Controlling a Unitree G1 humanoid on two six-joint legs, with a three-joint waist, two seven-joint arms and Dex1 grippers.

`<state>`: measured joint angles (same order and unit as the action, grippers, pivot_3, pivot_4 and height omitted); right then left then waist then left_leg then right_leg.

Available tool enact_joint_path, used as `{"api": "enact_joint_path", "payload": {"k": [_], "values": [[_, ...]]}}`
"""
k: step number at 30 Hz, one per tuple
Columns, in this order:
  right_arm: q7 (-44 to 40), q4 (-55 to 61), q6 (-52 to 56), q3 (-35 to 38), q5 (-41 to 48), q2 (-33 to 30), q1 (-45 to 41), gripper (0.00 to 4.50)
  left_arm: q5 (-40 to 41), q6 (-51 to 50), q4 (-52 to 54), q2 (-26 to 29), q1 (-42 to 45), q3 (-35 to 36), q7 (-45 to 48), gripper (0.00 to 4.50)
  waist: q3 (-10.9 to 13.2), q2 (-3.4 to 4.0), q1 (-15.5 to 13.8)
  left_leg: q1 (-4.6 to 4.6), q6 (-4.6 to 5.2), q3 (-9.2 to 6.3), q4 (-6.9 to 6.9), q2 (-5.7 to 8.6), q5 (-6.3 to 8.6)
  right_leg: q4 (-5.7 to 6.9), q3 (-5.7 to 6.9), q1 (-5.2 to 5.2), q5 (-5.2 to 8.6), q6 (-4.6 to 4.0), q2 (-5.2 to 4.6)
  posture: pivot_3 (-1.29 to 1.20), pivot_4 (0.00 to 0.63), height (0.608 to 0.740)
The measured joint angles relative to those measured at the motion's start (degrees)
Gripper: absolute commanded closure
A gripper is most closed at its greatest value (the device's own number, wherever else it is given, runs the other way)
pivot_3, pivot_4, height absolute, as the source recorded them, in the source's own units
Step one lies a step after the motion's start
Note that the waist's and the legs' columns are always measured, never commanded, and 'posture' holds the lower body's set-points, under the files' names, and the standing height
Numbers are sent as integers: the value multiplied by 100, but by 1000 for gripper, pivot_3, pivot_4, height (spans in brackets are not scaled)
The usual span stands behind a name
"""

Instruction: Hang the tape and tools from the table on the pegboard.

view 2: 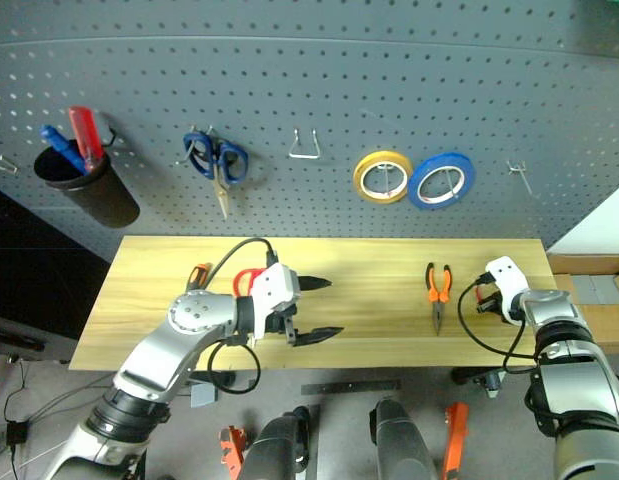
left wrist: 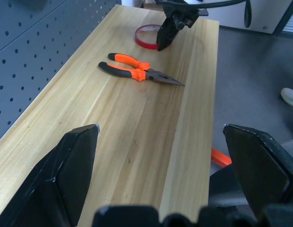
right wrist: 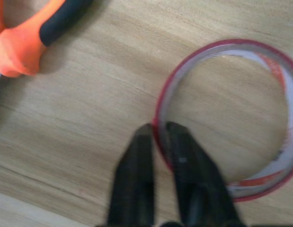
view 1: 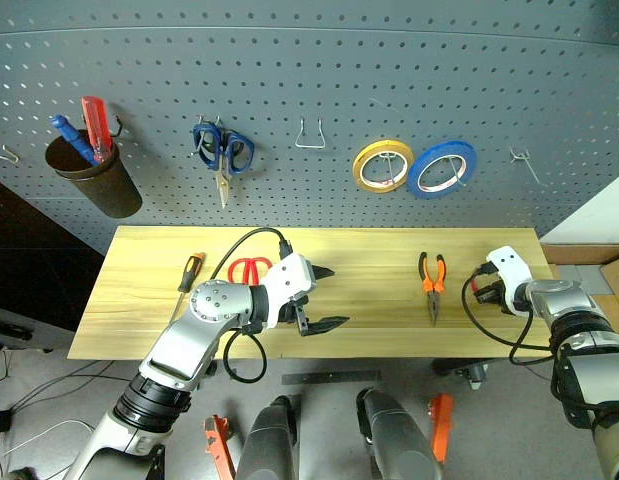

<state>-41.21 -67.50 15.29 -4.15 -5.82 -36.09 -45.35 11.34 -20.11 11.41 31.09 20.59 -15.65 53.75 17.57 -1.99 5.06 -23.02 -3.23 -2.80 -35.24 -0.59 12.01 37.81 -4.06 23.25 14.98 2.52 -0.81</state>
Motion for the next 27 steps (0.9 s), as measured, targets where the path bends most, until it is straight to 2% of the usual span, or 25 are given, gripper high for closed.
{"api": "enact_joint_path", "payload": {"k": [4, 6, 9, 13, 14, 17, 20, 22, 25, 27], "values": [[-138, 450, -70, 15, 11, -92, 353, 4466, 26, -39, 26, -189, 121, -7, 51, 0, 0, -1, -9, -3, 0, -3, -3, 1, 0, -2, 3, -2, 2, 4, -1, -138, 308, 740], [-272, 1195, 65, 91, 94, -194, 842, 4466, 94, -60, 97, -337, 193, -38, 67, 0, 0, 0, -11, -5, -1, -4, -2, 1, 1, -3, 3, -1, 2, 4, -3, -149, 309, 740], [-345, 2914, 437, 361, 319, -471, 1929, 4466, 162, -63, 251, -458, 269, -94, 83, 0, 8, 17, -18, -14, -3, -13, -1, -1, 2, 4, 7, 4, 9, 17, -20, -170, 315, 740], [-55, 5845, 1146, 1297, 568, -748, 3514, 4466, 178, -32, 261, -623, 427, -175, 67, 0, 24, 37, 29, -16, -2, -8, -5, 2, 5, 8, 0, 7, 26, 47, -27, -198, 323, 740], [132, 6811, 1340, 1628, 636, -681, 3981, 4466, 176, 44, 245, -716, 503, -181, 32, 0, 24, 36, 31, -15, -4, -10, -5, 2, 5, 9, 3, 7, 27, 48, -23, -211, 327, 740], [702, 8634, 1650, 2146, 711, -152, 4534, 4466, 176, 206, 199, -966, 741, -169, -105, 0, 30, 26, 91, -15, -10, -9, -22, 0, 9, 11, 2, 7, 27, 49, -2, -230, 331, 740], [1278, 9917, 1648, 2178, 665, 426, 4788, 4466, 177, 347, 119, -1101, 887, -142, -190, 0, 33, 28, 163, -13, -11, -6, -34, -1, 10, 17, -4, 7, 26, 50, 1, -243, 334, 740], [1560, 10388, 1636, 2144, 602, 579, 4747, 4466, 177, 415, 15, -1112, 927, -136, -194, 0, 33, 29, 200, -17, -10, -3, -47, 0, 10, 17, -7, 7, 23, 56, 1, -244, 333, 740], [1814, 10506, 1579, 2078, 608, 695, 4174, 4466, 175, 460, -149, -1117, 955, -113, -198, 0, 37, 24, 286, -28, -3, -5, -65, 0, 14, 15, -7, 7, 16, 68, -3, -241, 331, 740], [1935, 10150, 1533, 2109, 716, 703, 3503, 4466, 173, 495, -241, -1139, 1012, -114, -198, 0, 39, 23, 313, -32, 2, -3, -72, 3, 15, 15, -9, 7, 11, 71, -4, -234, 327, 740]]}}
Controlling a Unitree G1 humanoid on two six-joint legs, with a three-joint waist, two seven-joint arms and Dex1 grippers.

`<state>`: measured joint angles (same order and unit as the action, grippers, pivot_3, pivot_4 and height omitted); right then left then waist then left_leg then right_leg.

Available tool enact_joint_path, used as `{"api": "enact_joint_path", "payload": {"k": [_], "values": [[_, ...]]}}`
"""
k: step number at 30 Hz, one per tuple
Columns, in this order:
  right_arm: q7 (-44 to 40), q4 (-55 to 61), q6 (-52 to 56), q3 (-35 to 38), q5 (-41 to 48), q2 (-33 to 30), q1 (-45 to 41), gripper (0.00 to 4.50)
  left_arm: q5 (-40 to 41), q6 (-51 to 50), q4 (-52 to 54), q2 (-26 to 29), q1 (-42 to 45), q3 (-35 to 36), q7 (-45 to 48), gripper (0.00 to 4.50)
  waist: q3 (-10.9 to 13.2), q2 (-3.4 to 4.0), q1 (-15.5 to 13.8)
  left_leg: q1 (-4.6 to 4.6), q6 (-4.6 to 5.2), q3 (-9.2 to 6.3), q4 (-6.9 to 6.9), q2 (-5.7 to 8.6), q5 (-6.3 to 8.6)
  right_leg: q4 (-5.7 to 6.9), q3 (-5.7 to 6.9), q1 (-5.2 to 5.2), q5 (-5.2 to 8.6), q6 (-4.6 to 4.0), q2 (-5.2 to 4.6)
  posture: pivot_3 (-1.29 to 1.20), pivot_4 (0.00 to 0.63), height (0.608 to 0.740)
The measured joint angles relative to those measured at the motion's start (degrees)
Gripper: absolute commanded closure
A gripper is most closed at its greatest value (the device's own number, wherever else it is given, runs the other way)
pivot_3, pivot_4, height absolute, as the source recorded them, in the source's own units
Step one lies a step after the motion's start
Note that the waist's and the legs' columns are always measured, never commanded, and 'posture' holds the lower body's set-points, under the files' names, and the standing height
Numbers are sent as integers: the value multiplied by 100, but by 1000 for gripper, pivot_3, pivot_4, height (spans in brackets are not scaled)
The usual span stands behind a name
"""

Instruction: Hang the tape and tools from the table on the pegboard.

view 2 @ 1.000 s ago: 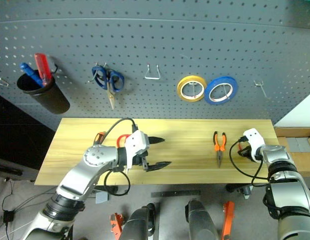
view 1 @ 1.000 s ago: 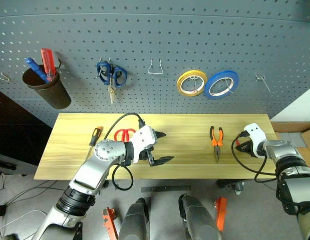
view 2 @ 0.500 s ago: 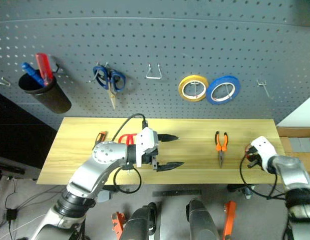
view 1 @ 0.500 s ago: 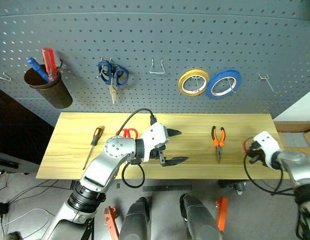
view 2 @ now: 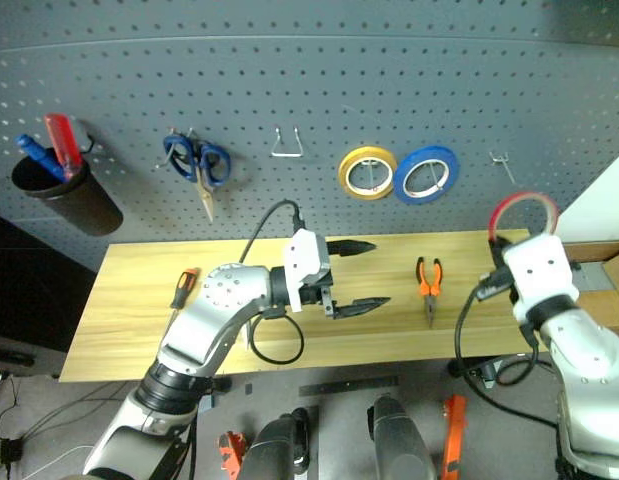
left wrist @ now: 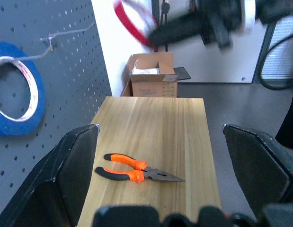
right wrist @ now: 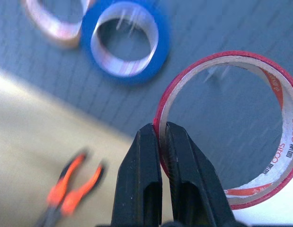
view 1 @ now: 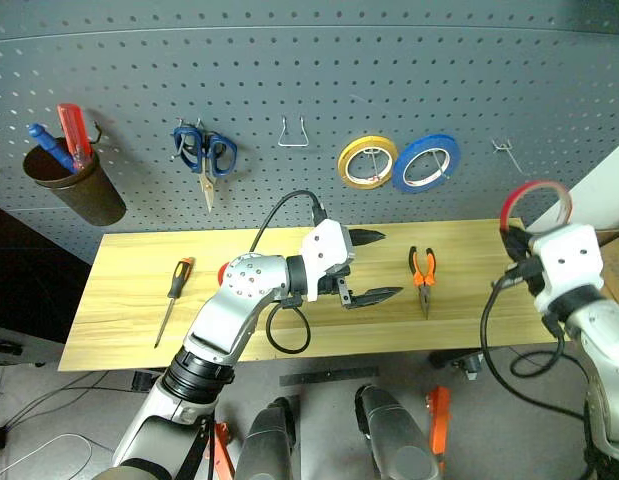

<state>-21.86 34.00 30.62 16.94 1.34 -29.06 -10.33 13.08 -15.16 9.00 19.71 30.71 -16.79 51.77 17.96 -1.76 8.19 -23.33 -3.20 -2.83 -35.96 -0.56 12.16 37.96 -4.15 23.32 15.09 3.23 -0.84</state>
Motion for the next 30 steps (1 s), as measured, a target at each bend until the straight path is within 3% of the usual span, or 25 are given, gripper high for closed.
{"api": "enact_joint_path", "payload": {"k": [6, 14, 18, 23, 28, 29, 30], "values": [[69, -1695, -240, 18, 338, 34, -1129, 4466, -3, 67, -60, -3, 86, 40, -59, 0, 1, 1, -22, -36, 10, -7, -1, -2, 6, -7, 6, 25, -1, -4, 0, -219, 318, 740], [225, -3495, -864, -38, 444, 129, -1802, 4466, -4, 67, -80, 17, 87, 90, -125, 0, 2, 2, -24, -63, 24, -7, -4, -2, 14, 0, 8, 49, -19, -31, -23, -205, 312, 740], [348, -3384, -870, -85, 485, 408, -1522, 3603, 30, 21, -82, 20, 80, 153, -165, 0, 2, 3, -27, -64, 25, -10, -3, -3, 15, 3, 11, 50, -19, -31, -22, -207, 313, 740], [637, -2581, -385, -378, 552, 973, -647, 1975, 92, -63, -294, 144, 61, 274, -101, 0, 2, 4, -25, -64, 25, -10, -8, -5, 15, 8, 9, 52, -19, -30, -23, -215, 316, 740], [1325, -1489, 888, -957, 429, 1700, -16, 292, -143, 246, -848, 640, 93, 254, 227, 0, 2, 10, 2, -64, 22, -3, -7, -9, 13, 19, 2, 71, -6, -7, -10, -221, 320, 740], [1455, -1455, 1152, -1068, 424, 1828, 0, 21, -228, 340, -1017, 790, 111, 255, 307, 0, 4, 13, 4, -65, 21, -1, -7, -10, 12, 19, 1, 74, -7, -9, -5, -220, 319, 740], [1624, -1470, 1458, -1116, 396, 1963, -58, 21, -327, 491, -1208, 945, 125, 254, 419, 0, 4, 14, 4, -65, 18, -2, -8, -13, 10, 21, 1, 75, -7, -10, -5, -219, 318, 740]]}}
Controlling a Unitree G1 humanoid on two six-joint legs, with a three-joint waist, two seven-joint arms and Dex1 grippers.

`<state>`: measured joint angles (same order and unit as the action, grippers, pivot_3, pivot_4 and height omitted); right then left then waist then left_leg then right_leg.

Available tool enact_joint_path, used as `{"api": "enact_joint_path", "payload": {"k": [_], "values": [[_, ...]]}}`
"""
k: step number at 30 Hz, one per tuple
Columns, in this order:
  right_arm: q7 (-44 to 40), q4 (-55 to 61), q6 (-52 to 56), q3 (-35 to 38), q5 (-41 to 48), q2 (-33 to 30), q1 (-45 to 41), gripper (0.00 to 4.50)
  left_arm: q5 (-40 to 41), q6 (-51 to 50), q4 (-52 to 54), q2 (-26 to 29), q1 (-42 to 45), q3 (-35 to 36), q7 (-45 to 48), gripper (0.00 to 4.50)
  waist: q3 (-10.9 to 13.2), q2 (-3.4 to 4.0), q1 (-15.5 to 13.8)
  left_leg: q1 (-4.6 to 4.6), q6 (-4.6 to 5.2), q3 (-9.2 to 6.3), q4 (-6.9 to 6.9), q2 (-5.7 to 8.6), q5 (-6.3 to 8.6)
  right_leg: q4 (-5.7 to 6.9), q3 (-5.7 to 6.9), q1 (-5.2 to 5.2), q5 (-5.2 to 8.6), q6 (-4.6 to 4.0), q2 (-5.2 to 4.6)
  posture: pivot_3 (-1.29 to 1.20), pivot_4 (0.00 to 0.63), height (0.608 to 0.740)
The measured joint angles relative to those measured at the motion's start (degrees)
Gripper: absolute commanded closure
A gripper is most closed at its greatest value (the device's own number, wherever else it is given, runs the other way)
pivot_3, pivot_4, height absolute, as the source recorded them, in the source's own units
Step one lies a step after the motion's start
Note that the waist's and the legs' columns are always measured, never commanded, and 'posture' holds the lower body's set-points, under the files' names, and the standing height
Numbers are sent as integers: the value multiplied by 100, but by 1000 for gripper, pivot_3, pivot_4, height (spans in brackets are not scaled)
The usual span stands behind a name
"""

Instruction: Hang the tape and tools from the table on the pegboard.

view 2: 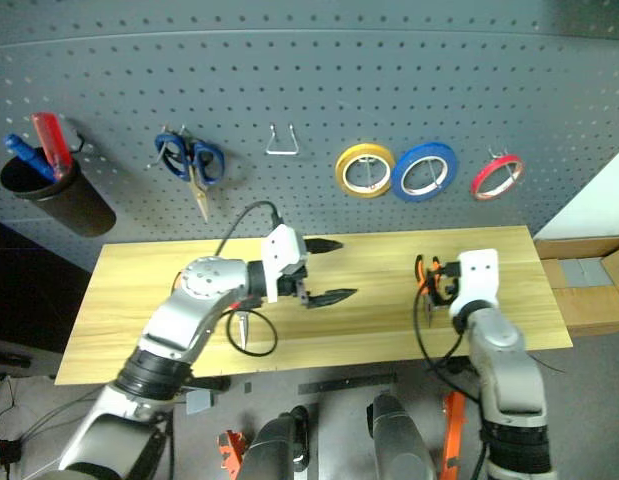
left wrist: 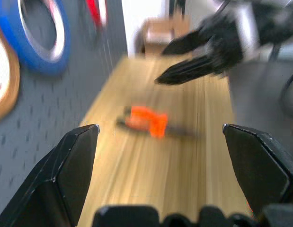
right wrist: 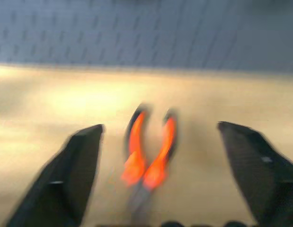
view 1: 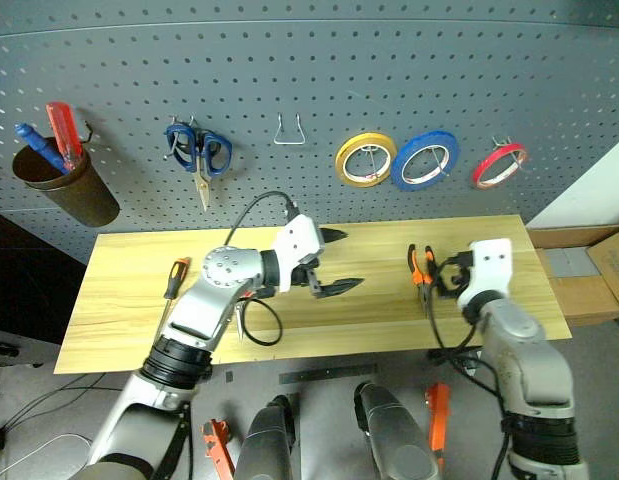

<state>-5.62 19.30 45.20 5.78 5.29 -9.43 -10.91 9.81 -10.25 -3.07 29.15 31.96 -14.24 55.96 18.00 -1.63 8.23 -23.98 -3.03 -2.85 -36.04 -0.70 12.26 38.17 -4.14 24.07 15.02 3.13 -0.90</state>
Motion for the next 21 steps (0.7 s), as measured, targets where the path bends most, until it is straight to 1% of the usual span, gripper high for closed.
{"api": "enact_joint_path", "payload": {"k": [4, 6, 7, 9, 13, 15, 21], "values": [[366, -267, 640, 11, -67, 112, -504, 21, -327, 452, -458, 295, 52, -39, 300, 0, 0, 1, -15, -6, 2, 0, -3, 1, -3, -6, 1, -1, -2, 1, -13, -211, 309, 740], [462, -679, 918, 193, -37, 162, -887, 21, -449, 641, -633, 344, 112, -104, 437, 0, 0, 0, -23, -12, 3, -2, -2, 3, -3, -8, 4, 1, -5, -3, -15, -210, 304, 740], [478, -898, 988, 260, 9, 171, -1035, 21, -472, 701, -669, 340, 116, -121, 477, 0, 0, 0, -30, -21, 3, -8, -1, 3, -3, -8, 9, 6, -19, -26, -15, -210, 304, 740], [501, -1441, 1050, 369, 50, 185, -1381, 21, -511, 731, -732, 323, 135, -126, 503, 0, 0, 0, -29, -34, 4, -9, -1, 3, -2, -7, 12, 16, -20, -28, -15, -210, 304, 740], [565, -2496, 956, 435, 41, 122, -1871, 21, -545, 805, -788, 305, 183, -126, 566, 0, -1, 1, -27, -45, 5, -12, 0, 4, -1, -6, 18, 26, -21, -29, -19, -195, 294, 740], [574, -3253, 668, 435, 6, 27, -2108, 21, -556, 818, -794, 266, 222, -126, 584, 0, -1, 1, -26, -47, 7, -11, 0, 7, -1, -7, 18, 27, -21, -29, -23, -183, 290, 740], [548, -4522, 93, 417, -12, -148, -2573, 21, -578, 842, -868, 233, 297, -123, 594, 0, -2, 0, -25, -48, 8, -9, -8, 10, -1, 0, 17, 27, -23, -28, -24, -177, 285, 740]]}}
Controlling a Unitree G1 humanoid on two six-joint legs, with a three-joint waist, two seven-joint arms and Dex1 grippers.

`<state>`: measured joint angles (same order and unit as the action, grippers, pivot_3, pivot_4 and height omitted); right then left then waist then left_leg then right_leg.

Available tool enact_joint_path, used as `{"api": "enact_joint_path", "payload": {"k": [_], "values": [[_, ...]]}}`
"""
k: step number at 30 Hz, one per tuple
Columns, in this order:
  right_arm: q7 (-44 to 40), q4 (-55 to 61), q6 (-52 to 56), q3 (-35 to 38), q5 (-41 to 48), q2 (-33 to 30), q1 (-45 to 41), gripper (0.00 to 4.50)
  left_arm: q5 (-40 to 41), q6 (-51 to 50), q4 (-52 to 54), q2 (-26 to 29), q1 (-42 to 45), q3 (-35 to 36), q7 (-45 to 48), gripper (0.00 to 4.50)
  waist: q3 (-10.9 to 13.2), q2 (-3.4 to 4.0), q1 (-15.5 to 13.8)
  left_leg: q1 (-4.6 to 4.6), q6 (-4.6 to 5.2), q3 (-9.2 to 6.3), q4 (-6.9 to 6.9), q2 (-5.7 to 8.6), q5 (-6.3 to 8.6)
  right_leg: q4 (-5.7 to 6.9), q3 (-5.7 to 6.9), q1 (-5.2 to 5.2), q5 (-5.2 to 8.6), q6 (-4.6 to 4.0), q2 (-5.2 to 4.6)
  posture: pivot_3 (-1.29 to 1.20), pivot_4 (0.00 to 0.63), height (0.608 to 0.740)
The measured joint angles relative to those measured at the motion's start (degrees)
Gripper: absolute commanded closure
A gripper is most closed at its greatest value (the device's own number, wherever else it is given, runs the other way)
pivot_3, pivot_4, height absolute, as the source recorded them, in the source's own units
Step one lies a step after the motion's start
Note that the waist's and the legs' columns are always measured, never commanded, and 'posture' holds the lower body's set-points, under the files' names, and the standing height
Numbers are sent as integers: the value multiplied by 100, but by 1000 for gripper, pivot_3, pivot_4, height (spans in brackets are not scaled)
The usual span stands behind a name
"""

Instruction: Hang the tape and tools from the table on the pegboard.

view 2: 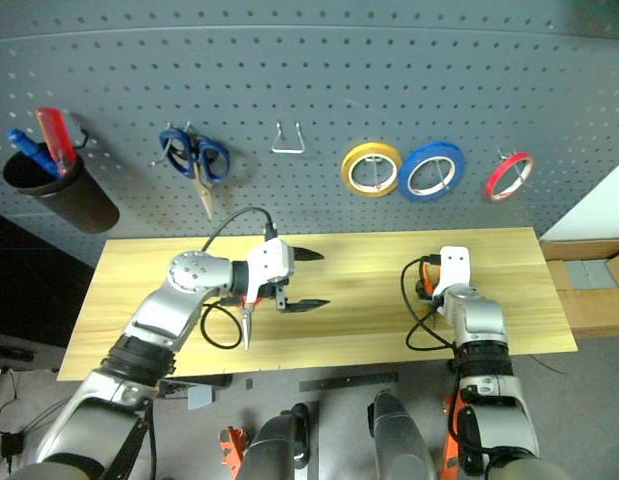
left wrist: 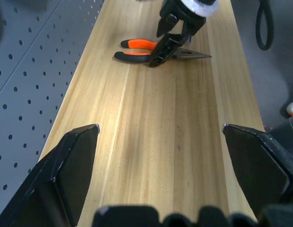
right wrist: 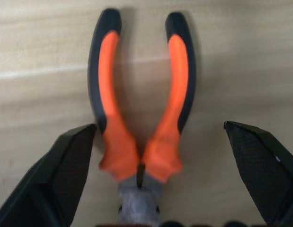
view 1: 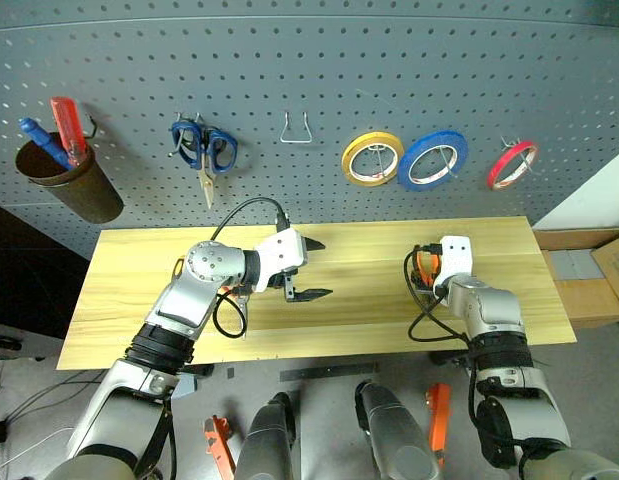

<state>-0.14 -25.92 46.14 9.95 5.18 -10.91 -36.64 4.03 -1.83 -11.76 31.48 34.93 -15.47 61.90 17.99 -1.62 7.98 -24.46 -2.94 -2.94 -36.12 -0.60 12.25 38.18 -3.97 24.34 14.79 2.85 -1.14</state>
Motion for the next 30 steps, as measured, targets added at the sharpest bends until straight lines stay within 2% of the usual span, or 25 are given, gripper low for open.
{"api": "enact_joint_path", "payload": {"k": [1, 4, 7, 8, 15, 19, 23, 26, 30], "values": [[-19, -165, -92, -3, 2, -16, -74, 21, -4, 9, -8, -3, 17, 0, 0, 0, -1, -1, 2, 1, 0, 0, 0, 0, 0, 1, 1, 0, -1, -1, 2, -177, 285, 740], [-96, -518, -311, -14, 3, -44, -254, 570, -7, 18, -18, -9, 30, 1, -1, 0, -4, 0, 6, 2, -1, -1, -1, 0, 0, 5, 1, 0, -1, -1, 6, -177, 281, 740], [-121, -860, -522, -19, 10, -49, -429, 1591, 1, 5, -23, -29, 30, 4, -4, 0, -6, -1, 5, 3, -1, -1, -4, -2, 0, 7, 0, -1, -2, -2, 5, -178, 280, 740], [-118, -939, -566, -35, 4, -58, -478, 1804, 9, -6, -23, -31, 30, 6, -6, 0, -7, -1, 5, 2, -1, -1, -6, -2, -1, 10, 0, -1, -2, -2, 4, -178, 280, 740], [-129, -611, -569, -170, 1, -81, -256, 1841, 228, -273, 47, -28, -91, 253, -36, 0, -7, -1, 4, 3, -1, -3, -24, -2, -1, 45, 0, 4, -1, -1, 3, -181, 281, 740], [-106, 618, -193, -239, 25, -49, 231, 1842, 560, -681, 285, -2, -405, 638, -135, 0, -6, 2, 15, 2, -1, 0, -36, -3, -1, 60, -6, 10, 0, 0, 4, -180, 287, 740], [-223, 2764, 516, -494, 97, -59, 682, 1846, 950, -1159, 712, 184, -842, 1160, -307, 0, -5, 2, 27, 1, -2, -6, -43, -10, -1, 74, -5, 18, 1, 0, 10, -163, 289, 740], [-327, 4850, 1286, -929, 336, 1, 1203, 1849, 1288, -1564, 1155, 374, -1244, 1612, -405, 0, -6, 2, 12, 1, -3, -16, -43, -15, 0, 73, 1, 18, 3, 1, 13, -158, 286, 740], [-303, 6282, 1974, -1566, 567, 429, 1262, 1852, 1575, -1909, 1477, 408, -1405, 1981, -658, 0, -7, 0, -4, -4, -3, -15, -63, -10, -1, 76, 0, 16, 3, 2, 8, -148, 275, 740]]}}
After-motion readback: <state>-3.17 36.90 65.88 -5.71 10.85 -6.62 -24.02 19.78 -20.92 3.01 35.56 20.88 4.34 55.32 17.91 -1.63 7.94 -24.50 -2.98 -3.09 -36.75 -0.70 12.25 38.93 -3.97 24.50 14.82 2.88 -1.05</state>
